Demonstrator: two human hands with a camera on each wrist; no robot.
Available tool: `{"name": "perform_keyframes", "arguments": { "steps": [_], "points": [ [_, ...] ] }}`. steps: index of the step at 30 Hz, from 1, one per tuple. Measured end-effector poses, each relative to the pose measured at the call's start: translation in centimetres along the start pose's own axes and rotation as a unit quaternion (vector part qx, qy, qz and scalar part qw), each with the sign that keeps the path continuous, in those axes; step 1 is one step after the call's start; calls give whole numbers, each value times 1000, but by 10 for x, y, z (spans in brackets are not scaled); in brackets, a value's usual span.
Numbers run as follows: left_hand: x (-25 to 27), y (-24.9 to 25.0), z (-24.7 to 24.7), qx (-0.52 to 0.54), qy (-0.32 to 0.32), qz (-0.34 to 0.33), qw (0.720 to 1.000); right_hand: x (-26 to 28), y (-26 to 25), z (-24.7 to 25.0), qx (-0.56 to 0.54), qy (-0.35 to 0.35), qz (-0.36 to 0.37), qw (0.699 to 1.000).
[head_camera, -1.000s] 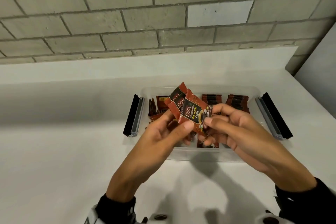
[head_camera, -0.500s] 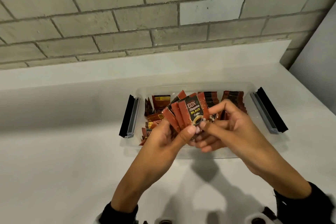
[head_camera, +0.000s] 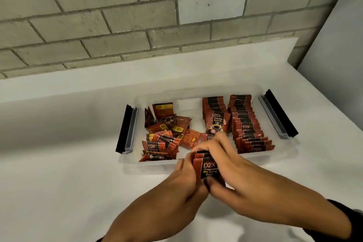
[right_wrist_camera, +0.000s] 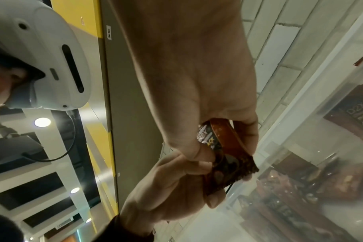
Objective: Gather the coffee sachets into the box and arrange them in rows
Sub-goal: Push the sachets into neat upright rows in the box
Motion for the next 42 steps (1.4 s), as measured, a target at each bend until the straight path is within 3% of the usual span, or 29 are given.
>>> {"name": "perform_keyframes", "arguments": {
  "steps": [3,6,8,9,11,14,17,20,24,29,34,37,42],
  "points": [
    [-9,7,8,-43,-60,20,997,3,5,10,50,-20,12,998],
    [-31,13,41,-122,-103,57,986,-6,21,53,89,36,-26,995],
    [-57,21,64,-186,-109,22,976,-21,40,87,72,74,-68,992],
    [-73,23,70,-228,-122,-1,966,-30,52,97,52,58,-99,992],
    [-104,15,69,-307,-184,-5,934,-48,75,94,13,-44,-155,987],
    [-137,-7,57,-369,-289,69,881,-67,97,63,19,-223,-231,947],
    [-149,-21,45,-366,-340,122,857,-75,112,40,67,-289,-298,908],
    [-152,-27,36,-326,-362,131,864,-81,117,25,105,-314,-304,893],
    [-159,-33,38,-304,-347,135,877,-82,119,16,136,-300,-297,896],
    [-161,-46,44,-253,-351,167,886,-87,111,18,205,-280,-225,910],
    [-157,-45,43,-212,-365,156,893,-86,111,17,301,-296,-179,889],
    [-155,-37,44,-188,-364,139,902,-85,110,16,355,-261,-121,889],
    [-154,-34,49,-136,-368,133,910,-85,106,15,295,-276,-91,910]
  ]
}}
Point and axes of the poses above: each hand's wrist, its own x-axis away from the middle knuckle, its own z-axis out of the back of the hand, y = z × x, the point moved 5 cm from there along -x, towards the middle knuckle, and after that the axes turned 1 degree about -z, right-handed, at the moved point
